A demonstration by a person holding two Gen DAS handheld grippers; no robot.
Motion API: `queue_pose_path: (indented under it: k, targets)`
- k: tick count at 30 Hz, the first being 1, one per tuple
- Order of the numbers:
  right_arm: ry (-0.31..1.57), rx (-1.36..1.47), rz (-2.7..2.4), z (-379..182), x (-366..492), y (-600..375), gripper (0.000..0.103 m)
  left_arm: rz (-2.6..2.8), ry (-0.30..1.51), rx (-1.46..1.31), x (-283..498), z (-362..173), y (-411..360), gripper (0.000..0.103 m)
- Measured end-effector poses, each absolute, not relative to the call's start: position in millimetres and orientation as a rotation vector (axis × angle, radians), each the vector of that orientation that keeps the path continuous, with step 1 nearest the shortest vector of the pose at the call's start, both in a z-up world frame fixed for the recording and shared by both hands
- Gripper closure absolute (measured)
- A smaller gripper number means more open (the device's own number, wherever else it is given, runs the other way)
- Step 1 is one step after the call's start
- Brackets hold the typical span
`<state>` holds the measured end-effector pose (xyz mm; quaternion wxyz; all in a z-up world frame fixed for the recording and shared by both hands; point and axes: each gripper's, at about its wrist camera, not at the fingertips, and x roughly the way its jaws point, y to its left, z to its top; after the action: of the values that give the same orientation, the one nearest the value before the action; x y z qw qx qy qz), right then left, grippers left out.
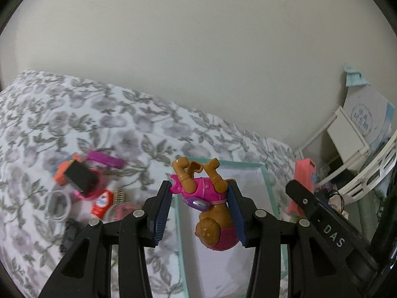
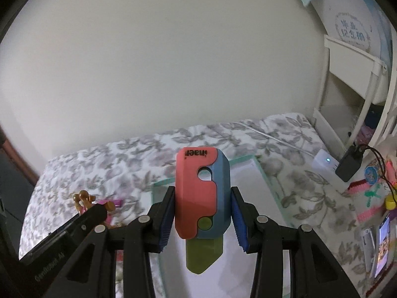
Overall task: Organize rigid objects
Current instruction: 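Carry the figure and toy knife over the teal tray and release both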
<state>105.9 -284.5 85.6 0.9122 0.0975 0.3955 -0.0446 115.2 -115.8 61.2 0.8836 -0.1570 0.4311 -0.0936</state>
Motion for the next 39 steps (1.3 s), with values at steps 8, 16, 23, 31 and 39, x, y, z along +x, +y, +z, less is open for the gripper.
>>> queue_pose_path:
  k: [8,16,23,31,39]
  targets:
    - [0.902,0.184,-0.130,30.1,141.3,-306.3,0.058,-0.200,0.993,-0.231,151.5,15.3,-157.3,0.056]
    - [0.997,0.172,-0.165,-14.8,153.1,-325.0,0.058,-0.205,1.080,-0.203,158.6,-29.4,-169.3,0.056]
    - [1.059,0.183,-0.173,-36.7,151.8,-333.0,0.058,-0.225,1.113,-0.156,152.6,-50.4,-180.4,0.056]
    - [1.119,0.189,-0.175,-57.6,151.3,-334.1,0.058,-0.233,1.130,-0.137,148.7,-63.5,-185.2,0.057]
    - [1.143,0.179,-0.168,-66.0,149.6,-334.7,0.057,-0.242,1.148,-0.140,149.1,-62.8,-184.6,0.057]
